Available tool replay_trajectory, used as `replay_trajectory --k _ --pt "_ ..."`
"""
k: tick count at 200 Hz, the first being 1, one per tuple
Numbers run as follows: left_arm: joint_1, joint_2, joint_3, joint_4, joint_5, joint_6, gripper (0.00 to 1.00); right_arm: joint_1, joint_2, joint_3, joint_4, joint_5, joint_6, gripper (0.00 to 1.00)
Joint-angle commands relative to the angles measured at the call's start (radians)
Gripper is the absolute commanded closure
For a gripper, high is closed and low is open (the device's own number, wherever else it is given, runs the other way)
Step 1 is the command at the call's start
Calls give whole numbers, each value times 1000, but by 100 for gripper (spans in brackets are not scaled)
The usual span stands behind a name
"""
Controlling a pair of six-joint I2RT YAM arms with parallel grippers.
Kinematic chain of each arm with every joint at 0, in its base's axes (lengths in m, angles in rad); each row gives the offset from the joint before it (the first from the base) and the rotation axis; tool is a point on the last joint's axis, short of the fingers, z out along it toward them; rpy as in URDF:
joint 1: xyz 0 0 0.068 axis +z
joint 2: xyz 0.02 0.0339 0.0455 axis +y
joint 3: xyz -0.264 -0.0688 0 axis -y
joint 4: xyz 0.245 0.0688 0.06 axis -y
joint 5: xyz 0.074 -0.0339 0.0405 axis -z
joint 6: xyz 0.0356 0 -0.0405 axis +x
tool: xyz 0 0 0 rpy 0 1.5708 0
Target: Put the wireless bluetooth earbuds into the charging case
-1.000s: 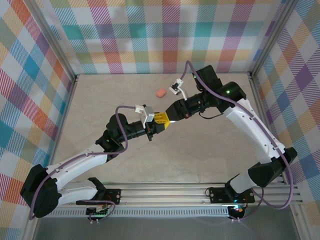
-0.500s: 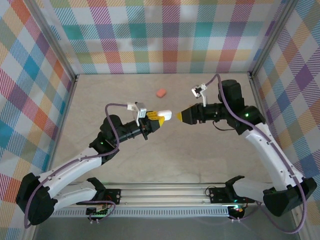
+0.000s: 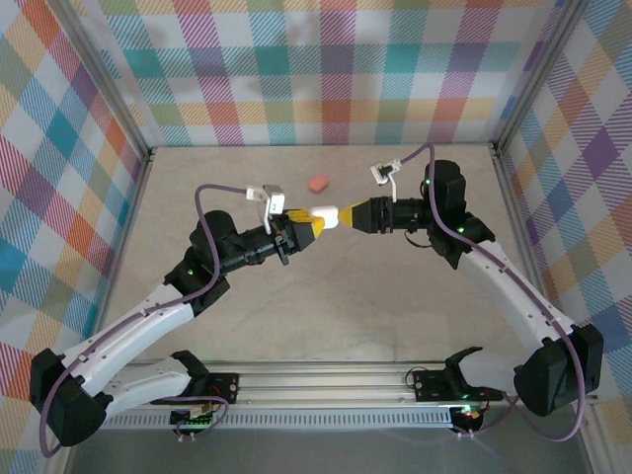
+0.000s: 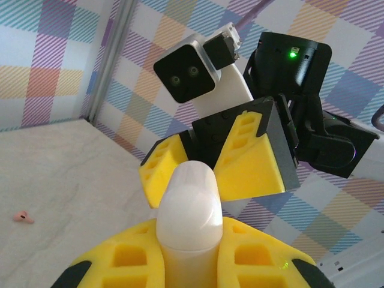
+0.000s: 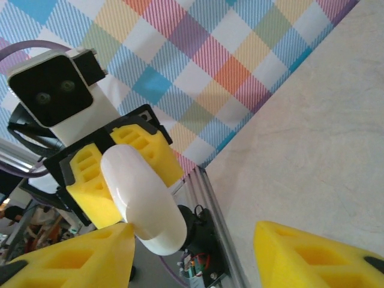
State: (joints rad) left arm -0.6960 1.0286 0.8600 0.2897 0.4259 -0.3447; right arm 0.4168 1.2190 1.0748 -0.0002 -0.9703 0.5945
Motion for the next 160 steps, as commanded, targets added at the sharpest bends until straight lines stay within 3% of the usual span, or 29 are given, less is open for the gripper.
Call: replay_trajectory --k 1,55,104,141,160 --pt "9 31 53 14 46 -74 100 -3 -8 10 89 -62 24 47" --pt "9 93 75 65 45 -184 100 0 18 38 50 -83 16 59" --pt "9 98 74 83 29 -211 100 19 56 46 108 -136 63 60" --pt "9 104 71 74 20 -202 100 20 68 62 77 -146 48 74" --pt "9 100 71 37 1 -175 88 20 66 74 36 -130 25 77"
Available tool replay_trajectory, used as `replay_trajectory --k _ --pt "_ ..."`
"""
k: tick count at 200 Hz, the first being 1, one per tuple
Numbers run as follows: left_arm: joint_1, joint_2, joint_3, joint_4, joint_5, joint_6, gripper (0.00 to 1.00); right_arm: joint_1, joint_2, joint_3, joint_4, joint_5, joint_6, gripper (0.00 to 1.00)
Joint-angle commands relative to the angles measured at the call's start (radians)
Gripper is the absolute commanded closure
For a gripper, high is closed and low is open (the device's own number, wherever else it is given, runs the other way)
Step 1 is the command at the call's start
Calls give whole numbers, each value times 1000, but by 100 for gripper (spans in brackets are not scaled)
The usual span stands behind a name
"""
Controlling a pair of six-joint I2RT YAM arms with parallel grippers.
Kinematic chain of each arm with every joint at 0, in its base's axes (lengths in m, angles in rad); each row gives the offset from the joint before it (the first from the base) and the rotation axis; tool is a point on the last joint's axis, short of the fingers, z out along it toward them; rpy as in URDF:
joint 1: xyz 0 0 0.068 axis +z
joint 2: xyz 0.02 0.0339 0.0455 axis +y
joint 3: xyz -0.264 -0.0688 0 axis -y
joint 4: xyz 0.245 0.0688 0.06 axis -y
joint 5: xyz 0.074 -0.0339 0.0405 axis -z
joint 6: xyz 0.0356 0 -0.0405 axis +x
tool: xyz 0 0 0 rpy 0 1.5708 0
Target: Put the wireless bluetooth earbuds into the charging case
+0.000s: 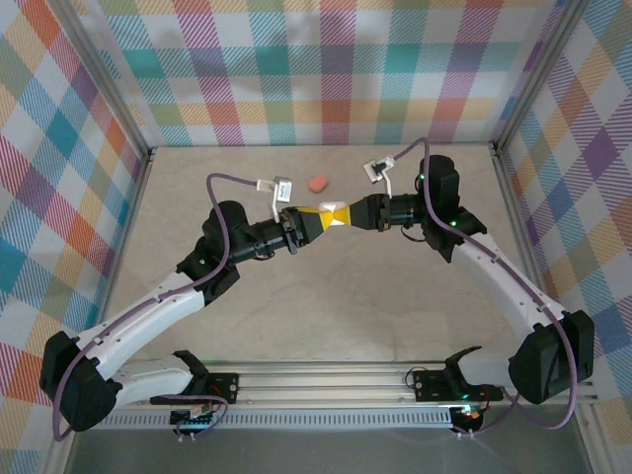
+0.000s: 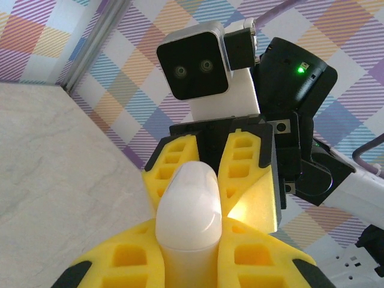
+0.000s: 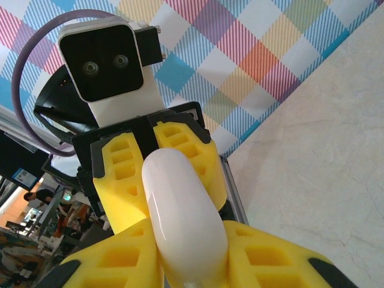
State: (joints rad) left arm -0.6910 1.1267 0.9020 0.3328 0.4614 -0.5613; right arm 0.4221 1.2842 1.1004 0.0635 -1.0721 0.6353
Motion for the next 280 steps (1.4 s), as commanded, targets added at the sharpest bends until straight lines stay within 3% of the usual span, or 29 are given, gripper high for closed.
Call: replay_trajectory --k 1,50,69,104,135,165,197,222,246,280 --pt "4 2 30 -10 -37 43 87 15 1 49 -31 -27 -16 77" --pt "4 -13 52 -124 -92 121 65 -1 0 73 -178 27 -84 86" --pt "5 -15 69 -194 -130 151 46 -23 0 80 -227 52 -90 87" --pt "4 -39 101 -381 -262 248 0 -117 12 99 -420 118 -171 86" --pt "5 -53 123 -529 -379 312 0 -261 71 -13 -425 108 -175 85" --pt "5 -71 103 -534 -381 342 0 -371 293 -88 -492 145 -260 88" --pt "10 -80 89 -571 -409 378 0 -382 563 -68 -489 172 -300 100" --pt "17 -66 99 -602 -414 398 0 -378 588 -71 -476 248 -310 100" --pt "22 -54 84 -624 -421 402 0 -378 596 -41 -555 369 -366 94" --pt "31 -8 86 -619 -381 399 0 -377 600 -19 -622 488 -376 76"
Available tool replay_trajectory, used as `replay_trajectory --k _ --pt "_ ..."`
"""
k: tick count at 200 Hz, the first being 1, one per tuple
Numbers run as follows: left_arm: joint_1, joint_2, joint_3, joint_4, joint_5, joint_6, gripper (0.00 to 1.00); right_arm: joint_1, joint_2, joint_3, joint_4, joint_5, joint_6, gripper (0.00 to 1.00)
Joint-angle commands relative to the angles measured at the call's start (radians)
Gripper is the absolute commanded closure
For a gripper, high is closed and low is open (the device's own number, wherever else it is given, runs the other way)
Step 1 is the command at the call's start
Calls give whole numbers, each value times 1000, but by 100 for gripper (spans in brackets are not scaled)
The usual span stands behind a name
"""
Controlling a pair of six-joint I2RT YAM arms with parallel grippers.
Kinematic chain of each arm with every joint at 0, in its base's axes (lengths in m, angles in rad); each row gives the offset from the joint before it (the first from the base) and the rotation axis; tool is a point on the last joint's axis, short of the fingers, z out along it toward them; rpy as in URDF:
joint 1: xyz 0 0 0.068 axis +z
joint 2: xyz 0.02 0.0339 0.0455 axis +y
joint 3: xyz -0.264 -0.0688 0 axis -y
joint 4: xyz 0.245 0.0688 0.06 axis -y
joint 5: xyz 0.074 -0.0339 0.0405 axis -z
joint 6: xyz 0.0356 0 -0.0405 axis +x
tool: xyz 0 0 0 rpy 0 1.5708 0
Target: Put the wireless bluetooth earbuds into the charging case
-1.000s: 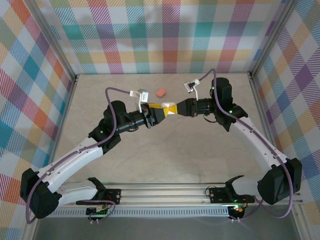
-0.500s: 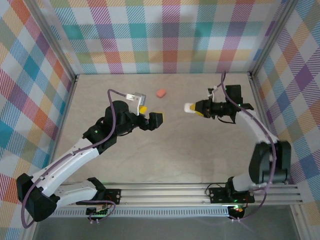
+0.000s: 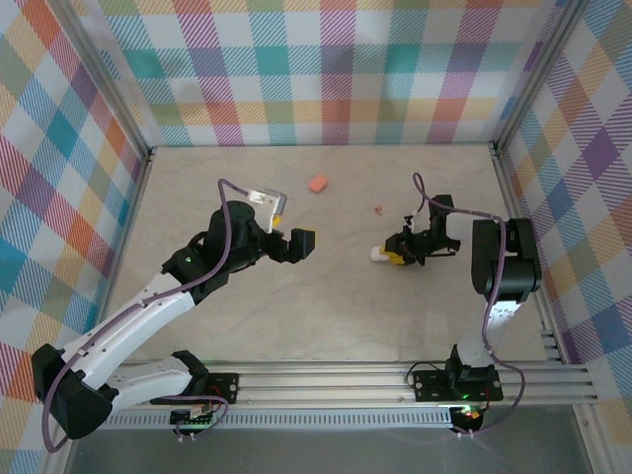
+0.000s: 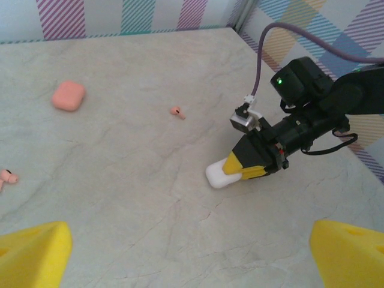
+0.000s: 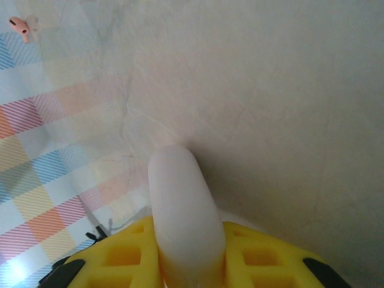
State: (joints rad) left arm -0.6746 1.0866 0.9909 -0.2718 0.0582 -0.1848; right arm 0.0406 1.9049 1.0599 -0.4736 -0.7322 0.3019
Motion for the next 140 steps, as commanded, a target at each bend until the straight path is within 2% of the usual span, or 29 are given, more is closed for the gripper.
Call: replay_trajectory --k 1,10,27,67,106,128,140 --pt "15 34 -2 -15 23 22 0 4 -21 23 -87 152 -44 75" --pt "15 51 8 -15 36 22 0 5 -26 33 -111 177 -47 69" --pt "17 75 25 -28 44 28 0 4 -49 52 -161 208 -53 62" --pt "37 100 24 27 28 31 0 5 -111 130 -317 319 -94 59" --pt "64 175 80 -37 0 5 0 12 -170 228 -415 401 -115 55" --pt "70 177 71 -38 -12 1 0 46 -169 298 -447 461 -136 54" --pt "72 167 55 -40 -55 -1 0 90 -151 343 -443 497 -147 53"
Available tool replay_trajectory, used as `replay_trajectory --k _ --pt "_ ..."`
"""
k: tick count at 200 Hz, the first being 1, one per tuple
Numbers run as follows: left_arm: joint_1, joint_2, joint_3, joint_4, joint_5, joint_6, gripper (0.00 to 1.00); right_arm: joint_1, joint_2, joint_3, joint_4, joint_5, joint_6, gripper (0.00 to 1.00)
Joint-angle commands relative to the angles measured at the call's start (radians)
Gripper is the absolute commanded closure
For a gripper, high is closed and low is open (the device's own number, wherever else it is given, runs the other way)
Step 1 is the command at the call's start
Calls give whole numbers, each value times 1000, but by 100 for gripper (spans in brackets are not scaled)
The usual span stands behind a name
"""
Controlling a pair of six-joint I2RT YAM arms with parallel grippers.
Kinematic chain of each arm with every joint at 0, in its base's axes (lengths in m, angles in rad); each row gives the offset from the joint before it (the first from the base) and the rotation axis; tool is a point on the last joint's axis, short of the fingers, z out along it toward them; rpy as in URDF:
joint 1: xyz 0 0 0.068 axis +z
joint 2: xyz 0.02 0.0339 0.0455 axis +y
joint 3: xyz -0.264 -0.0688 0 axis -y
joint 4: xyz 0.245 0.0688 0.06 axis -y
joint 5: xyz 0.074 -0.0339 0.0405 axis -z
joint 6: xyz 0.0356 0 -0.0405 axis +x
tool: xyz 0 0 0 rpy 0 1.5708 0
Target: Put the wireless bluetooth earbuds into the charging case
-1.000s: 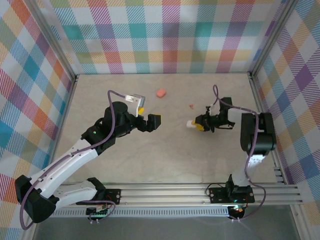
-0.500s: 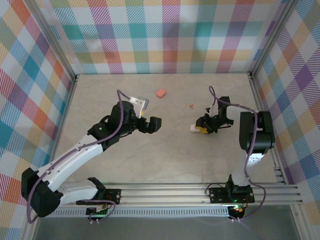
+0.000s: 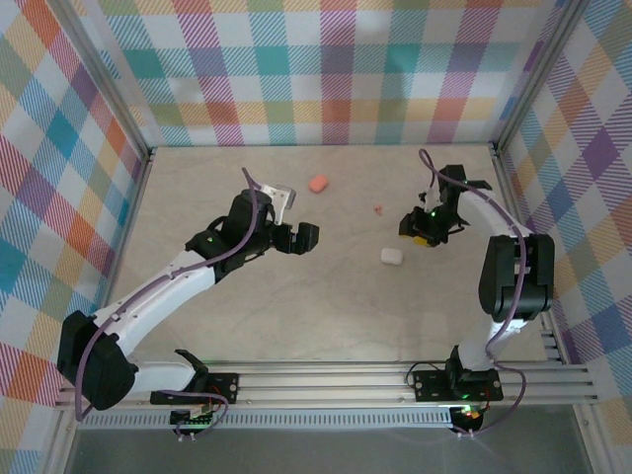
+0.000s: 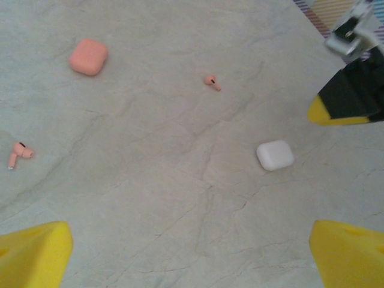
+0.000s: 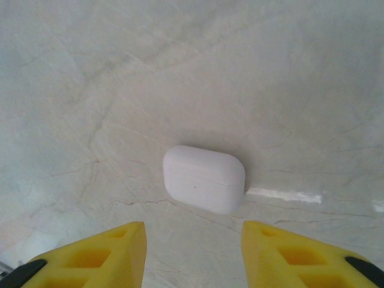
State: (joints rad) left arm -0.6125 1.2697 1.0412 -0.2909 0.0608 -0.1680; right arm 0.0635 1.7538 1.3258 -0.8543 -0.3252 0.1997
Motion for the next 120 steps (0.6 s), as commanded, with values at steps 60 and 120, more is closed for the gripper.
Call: replay_trajectory --k 60,120 --pt "73 -103 -133 -30 -245 -137 0 277 347 558 -67 288 -47 37" --pt "132 -77 -180 1 -168 -191 0 355 919 1473 -253 338 -103 22"
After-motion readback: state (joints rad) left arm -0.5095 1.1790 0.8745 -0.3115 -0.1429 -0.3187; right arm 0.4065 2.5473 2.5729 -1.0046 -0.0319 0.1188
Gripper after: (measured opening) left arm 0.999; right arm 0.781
